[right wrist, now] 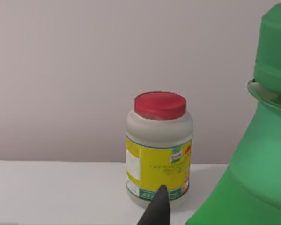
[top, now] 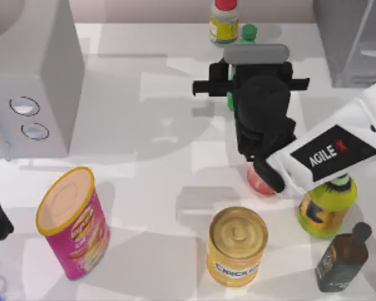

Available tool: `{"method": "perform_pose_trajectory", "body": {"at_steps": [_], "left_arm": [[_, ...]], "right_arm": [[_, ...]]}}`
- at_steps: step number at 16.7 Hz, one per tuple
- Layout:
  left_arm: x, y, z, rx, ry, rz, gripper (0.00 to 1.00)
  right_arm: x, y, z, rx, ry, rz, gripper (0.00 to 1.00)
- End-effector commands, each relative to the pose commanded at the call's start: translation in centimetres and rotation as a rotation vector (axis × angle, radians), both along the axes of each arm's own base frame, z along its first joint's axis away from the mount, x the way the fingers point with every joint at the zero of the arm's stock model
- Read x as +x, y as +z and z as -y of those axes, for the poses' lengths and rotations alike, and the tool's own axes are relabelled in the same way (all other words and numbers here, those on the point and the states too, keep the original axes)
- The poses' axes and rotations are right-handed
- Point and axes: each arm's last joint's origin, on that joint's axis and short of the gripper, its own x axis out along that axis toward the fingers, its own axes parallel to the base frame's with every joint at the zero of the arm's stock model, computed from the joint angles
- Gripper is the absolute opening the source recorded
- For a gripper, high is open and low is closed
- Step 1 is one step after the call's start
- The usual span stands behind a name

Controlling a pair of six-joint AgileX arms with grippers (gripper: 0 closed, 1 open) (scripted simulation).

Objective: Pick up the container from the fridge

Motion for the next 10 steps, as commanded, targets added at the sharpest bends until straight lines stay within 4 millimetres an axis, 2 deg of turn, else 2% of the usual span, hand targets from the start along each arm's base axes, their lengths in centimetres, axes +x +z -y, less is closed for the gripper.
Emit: {"method": "perform_pose_trajectory", "body": {"at_steps": [4,10], "left_arm": [[0.00,0.00,0.00,0.000,0.000,0.000,1.00],[0.00,0.00,0.00,0.000,0.000,0.000,1.00]], "right_arm": [[0.00,0.00,0.00,0.000,0.000,0.000,0.98],[0.00,0.00,0.00,0.000,0.000,0.000,1.00]]}}
